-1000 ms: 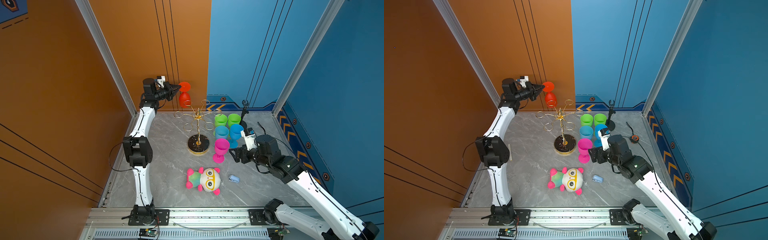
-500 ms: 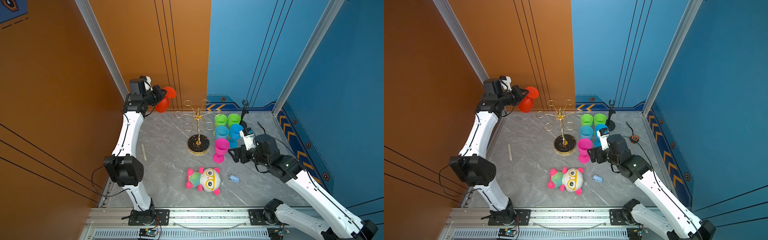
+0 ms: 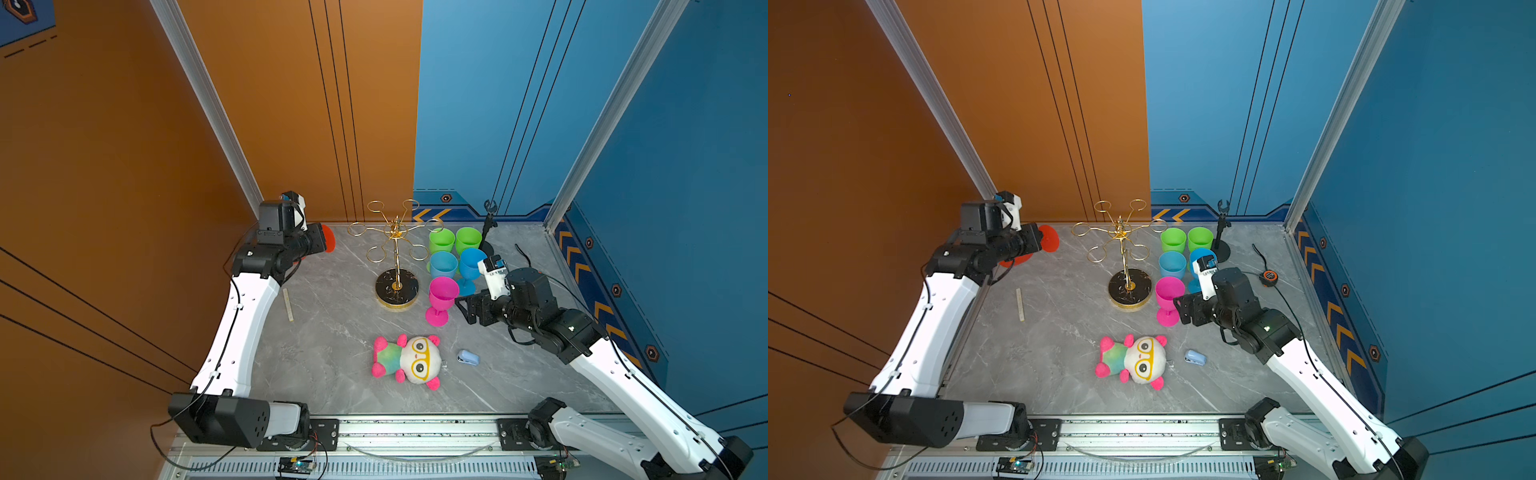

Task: Take the wine glass off the wine glass rack
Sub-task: 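Carry the red glass toward the robot with the left gripper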

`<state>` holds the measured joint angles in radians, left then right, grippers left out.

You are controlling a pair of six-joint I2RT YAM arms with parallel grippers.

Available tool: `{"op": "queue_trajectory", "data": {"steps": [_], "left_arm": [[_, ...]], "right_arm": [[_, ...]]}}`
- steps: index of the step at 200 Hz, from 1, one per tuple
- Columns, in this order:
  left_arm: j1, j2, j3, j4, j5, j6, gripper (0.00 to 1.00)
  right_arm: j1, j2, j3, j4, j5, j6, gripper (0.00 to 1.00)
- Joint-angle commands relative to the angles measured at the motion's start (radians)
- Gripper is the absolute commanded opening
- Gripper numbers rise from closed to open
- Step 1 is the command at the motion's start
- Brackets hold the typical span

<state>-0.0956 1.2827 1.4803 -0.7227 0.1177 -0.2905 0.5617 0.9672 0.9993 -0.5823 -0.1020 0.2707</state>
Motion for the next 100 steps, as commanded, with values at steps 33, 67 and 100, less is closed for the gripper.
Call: {"op": "queue_trajectory", "data": {"steps": [33,67,100], "left_arm": [[-0.119,-0.241,-0.220,-0.149,0.125,0.068,0.00],[-0.191,-0.374,-0.340,-0.175,0.274,0.030,0.00],[-0.264,-0.473,-0.396,-0.177,0.428,0.016,0.00]], "right_arm": [[-0.010,0.044,0.049,-0.006,0.003,0.031,0.89],[-0.017,0.074,0.088,-0.039,0.013,0.040,0.89],[-0.022,0.104,0.122,-0.072,0.008,0.053,0.89]]}}
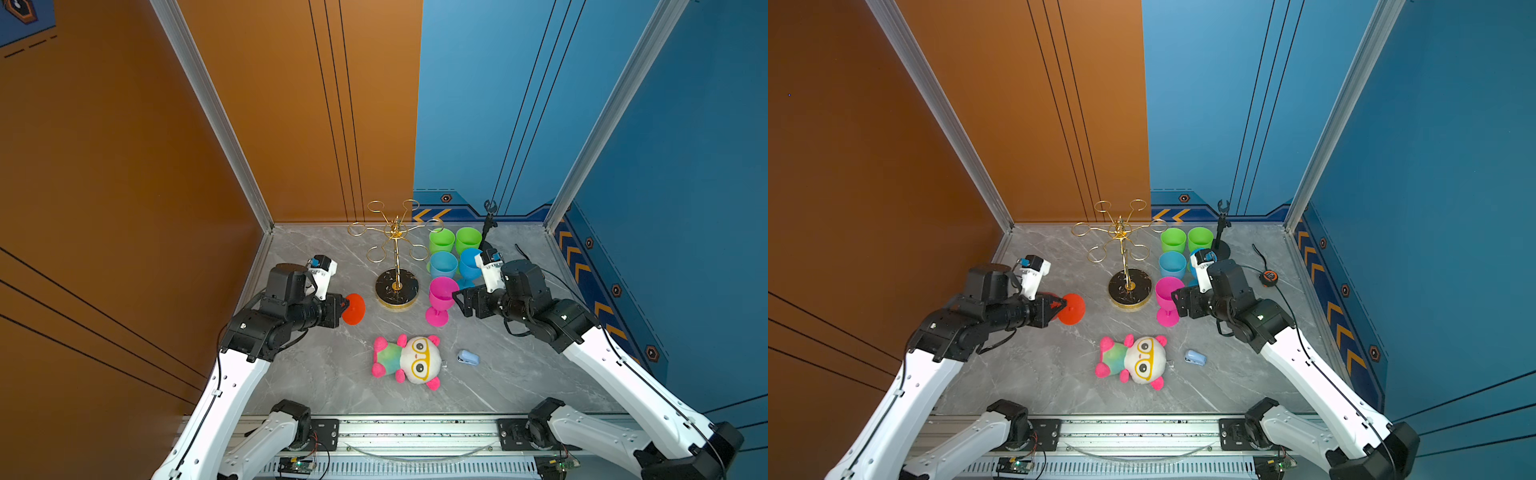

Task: Take the wine glass off the wine glass rack
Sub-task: 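Carry the red glass toward the robot with the left gripper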

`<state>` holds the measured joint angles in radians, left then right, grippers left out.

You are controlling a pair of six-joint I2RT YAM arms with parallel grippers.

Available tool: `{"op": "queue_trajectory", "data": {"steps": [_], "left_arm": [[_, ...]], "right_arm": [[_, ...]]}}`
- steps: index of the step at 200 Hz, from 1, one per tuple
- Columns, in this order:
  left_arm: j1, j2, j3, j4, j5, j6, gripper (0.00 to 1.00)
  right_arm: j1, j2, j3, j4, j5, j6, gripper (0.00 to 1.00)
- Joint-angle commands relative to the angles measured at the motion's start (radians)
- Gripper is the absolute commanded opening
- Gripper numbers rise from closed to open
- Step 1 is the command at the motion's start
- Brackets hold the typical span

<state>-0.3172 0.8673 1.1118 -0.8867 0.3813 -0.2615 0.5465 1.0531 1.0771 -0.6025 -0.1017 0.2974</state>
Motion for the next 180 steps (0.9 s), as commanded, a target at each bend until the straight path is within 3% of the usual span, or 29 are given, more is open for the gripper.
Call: {"op": "queue_trajectory", "data": {"steps": [1,33,60,103,132,180], "left_arm": [[-0.045,-0.059,-0.028,-0.013,0.169,-0.013,0.00],[-0.149,-0.106,-0.047,-0.011,0.222,0.010,0.00],[-0.289,-0.101,-0.052,-0.010,0.159,0.059,0.00],[-0.609,-0.073,-0.042,-0.002,-0.157,0.212,0.00],[-0.810,-0.067,-0.120,0.090,-0.393,0.364,0.00],[-1.022,-0.053,-0.238,0.264,-0.669,0.649,0.00]], "right_arm": [[-0.007,0.019,0.044,-0.054,0.007,0.026,0.89],[-0.008,0.032,0.063,-0.072,-0.010,0.035,0.89],[-0.010,0.053,0.079,-0.090,-0.041,0.037,0.89],[-0.010,0.095,0.128,-0.133,-0.100,0.036,0.89],[-0.010,0.120,0.156,-0.153,-0.144,0.036,0.88],[-0.008,0.160,0.200,-0.176,-0.211,0.046,0.88]]}}
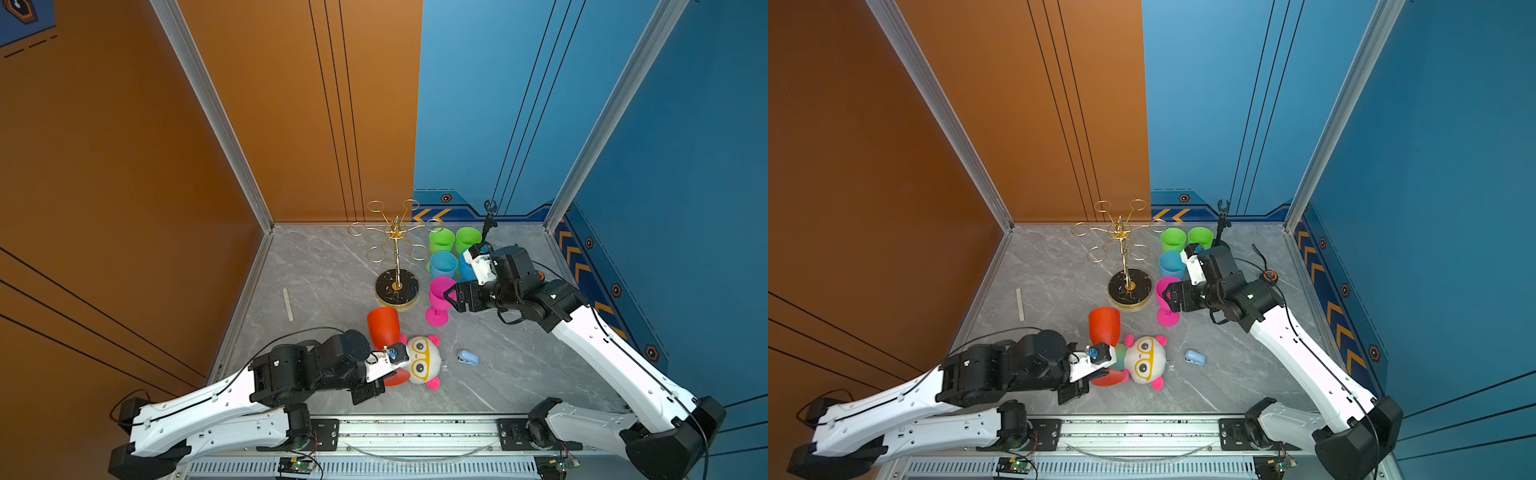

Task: Take the wine glass off the wine glass rack
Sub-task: 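Carry the red glass toward the robot with the left gripper, then grasp the red glass bowl with the right gripper beside the left gripper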

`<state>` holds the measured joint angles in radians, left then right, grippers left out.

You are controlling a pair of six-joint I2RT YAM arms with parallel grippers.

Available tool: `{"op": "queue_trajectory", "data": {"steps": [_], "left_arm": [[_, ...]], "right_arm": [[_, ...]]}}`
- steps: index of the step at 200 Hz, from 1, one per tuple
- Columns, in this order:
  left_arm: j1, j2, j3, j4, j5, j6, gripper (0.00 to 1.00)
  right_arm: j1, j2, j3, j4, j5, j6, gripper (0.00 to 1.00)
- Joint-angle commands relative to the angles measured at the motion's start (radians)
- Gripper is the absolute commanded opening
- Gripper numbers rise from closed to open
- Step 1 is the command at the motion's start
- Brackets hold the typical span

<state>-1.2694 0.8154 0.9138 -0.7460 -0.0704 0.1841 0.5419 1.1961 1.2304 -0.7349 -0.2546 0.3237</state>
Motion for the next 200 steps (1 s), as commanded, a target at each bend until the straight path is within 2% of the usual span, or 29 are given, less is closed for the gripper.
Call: {"op": "queue_trajectory", "data": {"steps": [1,30,87,137,200], "left_arm": [[-0.072,0.000,-0.042,0.125,-0.224,0.209,0.00],[-0.161,0.033,-0.092,0.170,-0.394,0.374,0.00],[-0.243,0.073,-0.192,0.271,-0.631,0.630,0.00],[-0.259,0.065,-0.273,0.394,-0.750,0.859,0.00],[-0.263,0.061,-0.365,0.548,-0.838,1.060,0.00]], "right_arm": [[-0.004,0.018,0.047,-0.044,-0.061,0.020,0.88],[0.001,0.047,0.080,-0.049,-0.113,0.034,0.85],[0.018,0.079,0.120,-0.054,-0.164,0.032,0.84],[0.044,0.089,0.149,-0.054,-0.199,0.031,0.82],[0.078,0.116,0.169,-0.054,-0.202,0.025,0.77]]}}
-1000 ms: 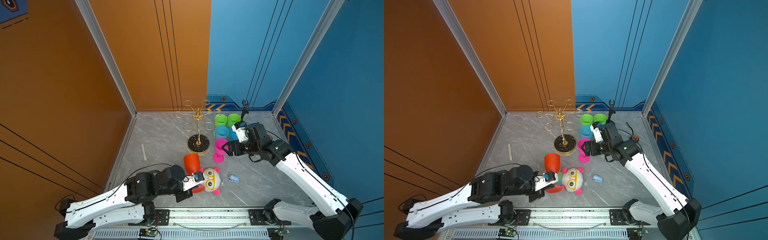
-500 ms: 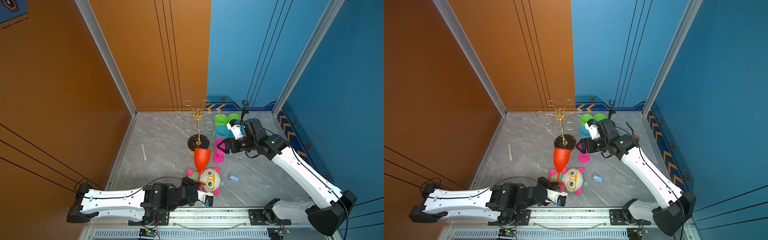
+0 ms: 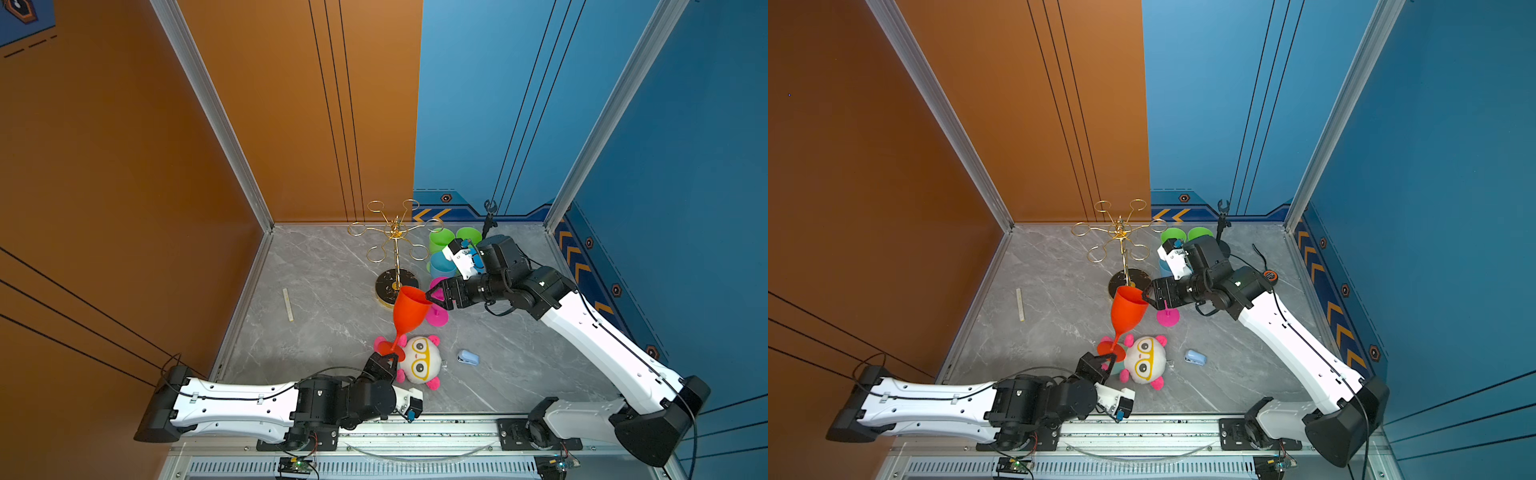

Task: Take the wine glass off the wine glass rack
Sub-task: 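Grasp the red glass bowl with the right gripper beside the left gripper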

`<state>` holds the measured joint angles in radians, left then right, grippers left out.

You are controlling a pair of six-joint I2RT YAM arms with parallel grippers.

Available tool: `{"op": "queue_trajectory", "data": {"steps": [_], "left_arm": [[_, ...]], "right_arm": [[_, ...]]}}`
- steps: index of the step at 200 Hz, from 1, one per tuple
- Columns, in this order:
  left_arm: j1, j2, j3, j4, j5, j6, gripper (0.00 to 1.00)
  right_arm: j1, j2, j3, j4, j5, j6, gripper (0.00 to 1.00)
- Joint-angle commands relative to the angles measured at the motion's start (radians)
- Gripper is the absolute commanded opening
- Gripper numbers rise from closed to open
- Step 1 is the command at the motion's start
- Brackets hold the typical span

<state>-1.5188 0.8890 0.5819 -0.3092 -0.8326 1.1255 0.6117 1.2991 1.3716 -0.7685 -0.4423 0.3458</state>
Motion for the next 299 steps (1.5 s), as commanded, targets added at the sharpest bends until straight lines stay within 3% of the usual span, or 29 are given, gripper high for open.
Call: {"op": "queue_trajectory", "data": {"steps": [1,45,162,196,204,299], "left_arm": [[-0.013,-0.013,-0.035,0.129,-0.078,0.122,0.00],[-0.013,-0.017,-0.095,0.300,-0.134,0.254,0.00],[-0.012,-0.011,-0.121,0.321,-0.171,0.318,0.00],[-0.005,-0.007,-0.127,0.305,-0.175,0.326,0.00],[-0.005,-0.008,-0.127,0.305,-0.174,0.326,0.06],[-0.001,0.002,-0.124,0.286,-0.151,0.304,0.18]], "right_arm": [[0.009,0.014,0.028,-0.020,-0.015,0.002,0.77],[0.018,0.036,0.028,-0.020,-0.043,0.001,0.66],[0.022,0.039,0.024,-0.019,-0.091,-0.016,0.19],[0.022,0.039,0.021,-0.020,-0.093,-0.019,0.13],[0.021,0.039,0.023,-0.018,-0.092,-0.018,0.12],[0.005,0.029,0.023,-0.020,-0.082,-0.025,0.02]]}}
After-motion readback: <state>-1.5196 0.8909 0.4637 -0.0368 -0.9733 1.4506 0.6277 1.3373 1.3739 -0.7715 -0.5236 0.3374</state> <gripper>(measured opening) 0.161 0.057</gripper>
